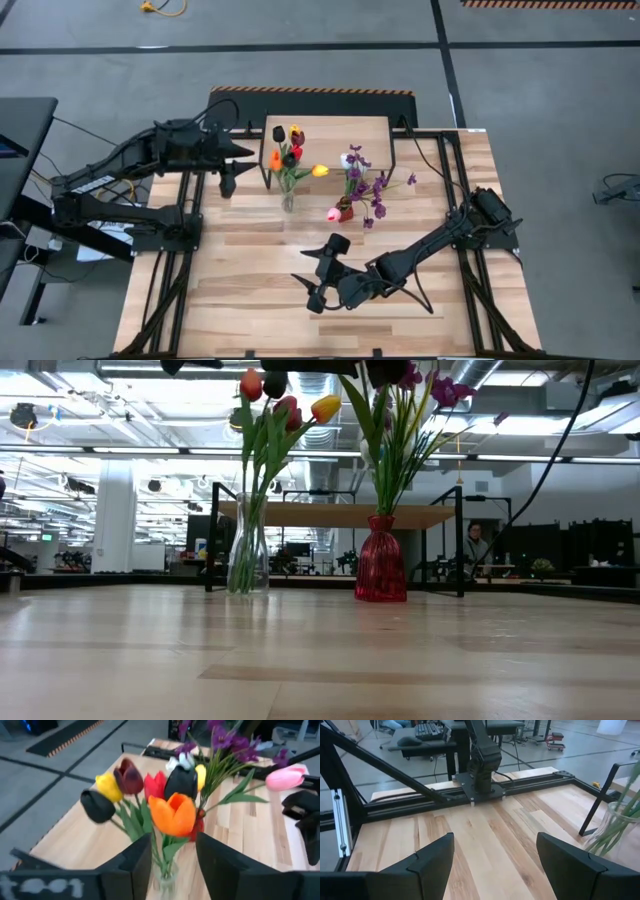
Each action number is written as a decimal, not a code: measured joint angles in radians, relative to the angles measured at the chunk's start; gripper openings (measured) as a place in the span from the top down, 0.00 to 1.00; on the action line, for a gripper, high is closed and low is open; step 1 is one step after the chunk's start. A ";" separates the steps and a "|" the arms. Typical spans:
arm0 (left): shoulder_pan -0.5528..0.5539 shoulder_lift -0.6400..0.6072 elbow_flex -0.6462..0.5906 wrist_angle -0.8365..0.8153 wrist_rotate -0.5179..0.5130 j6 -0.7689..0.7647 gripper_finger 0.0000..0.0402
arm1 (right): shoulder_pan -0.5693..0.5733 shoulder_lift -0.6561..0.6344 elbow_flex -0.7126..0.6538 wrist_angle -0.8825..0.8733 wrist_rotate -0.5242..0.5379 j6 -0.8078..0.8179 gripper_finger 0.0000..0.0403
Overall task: Pick and place flowers into a vace then onto a shelf
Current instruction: Put the orange flower into the transparent vase, then put the red vase with flowers on the shelf
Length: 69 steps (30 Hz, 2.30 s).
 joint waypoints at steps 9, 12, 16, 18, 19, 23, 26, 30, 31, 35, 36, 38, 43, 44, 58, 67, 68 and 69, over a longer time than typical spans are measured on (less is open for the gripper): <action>-0.001 -0.044 0.001 -0.077 -0.016 -0.087 0.61 | 0.007 0.000 0.000 -0.125 0.002 0.150 0.32; -0.007 -0.080 0.001 -0.087 -0.016 -0.110 0.61 | 0.018 0.000 0.000 -0.198 0.002 0.266 0.32; -0.035 -0.141 -0.012 -0.071 -0.016 -0.129 0.61 | 0.040 0.000 0.000 -0.315 0.005 0.446 0.32; -0.051 -0.180 -0.037 -0.043 -0.015 -0.141 0.61 | 0.055 0.000 0.000 -0.381 0.011 0.533 0.32; -0.060 -0.200 -0.052 -0.031 -0.015 -0.148 0.61 | 0.063 0.000 0.000 -0.409 0.013 0.565 0.32; -0.089 -0.273 -0.114 0.013 -0.006 -0.169 0.61 | 0.113 0.000 0.000 -0.528 0.086 0.691 0.32; -0.109 -0.314 -0.173 0.065 0.010 -0.184 0.61 | 0.158 0.000 0.000 -0.664 0.194 0.844 0.32; -0.133 -0.352 -0.268 0.161 0.059 -0.188 0.61 | 0.225 0.000 0.000 -0.963 0.341 1.189 0.32; -0.139 -0.358 -0.291 0.189 0.071 -0.188 0.61 | 0.240 0.000 0.000 -1.042 0.365 1.272 0.32; -0.168 -0.375 -0.393 0.303 0.122 -0.188 0.61 | 0.286 -0.003 -0.049 -1.164 0.457 1.439 0.32; -0.176 -0.380 -0.420 0.332 0.132 -0.187 0.61 | 0.292 -0.002 -0.075 -1.160 0.486 1.465 0.32; -0.196 -0.383 -0.481 0.402 0.136 -0.187 0.61 | 0.301 -0.002 -0.130 -1.149 0.542 1.551 0.32; -0.269 -0.404 -0.642 0.622 0.136 -0.187 0.61 | 0.298 -0.001 -0.330 -0.916 0.559 1.543 0.32; -0.286 -0.415 -0.674 0.662 0.135 -0.187 0.61 | 0.295 -0.001 -0.366 -0.860 0.565 1.520 0.32; -0.479 -0.633 -1.000 1.030 0.075 -0.167 0.61 | 0.207 -0.001 -0.525 -0.555 0.563 1.378 0.31; -0.486 -0.680 -1.003 1.058 0.090 -0.158 0.61 | 0.084 0.000 -0.525 -0.408 0.503 1.063 0.32; -0.486 -0.680 -1.003 1.057 0.090 -0.158 0.61 | 0.074 0.000 -0.525 -0.372 0.503 1.010 0.32; -0.486 -0.680 -1.003 1.053 0.090 -0.158 0.61 | 0.065 0.000 -0.525 -0.336 0.507 0.964 0.32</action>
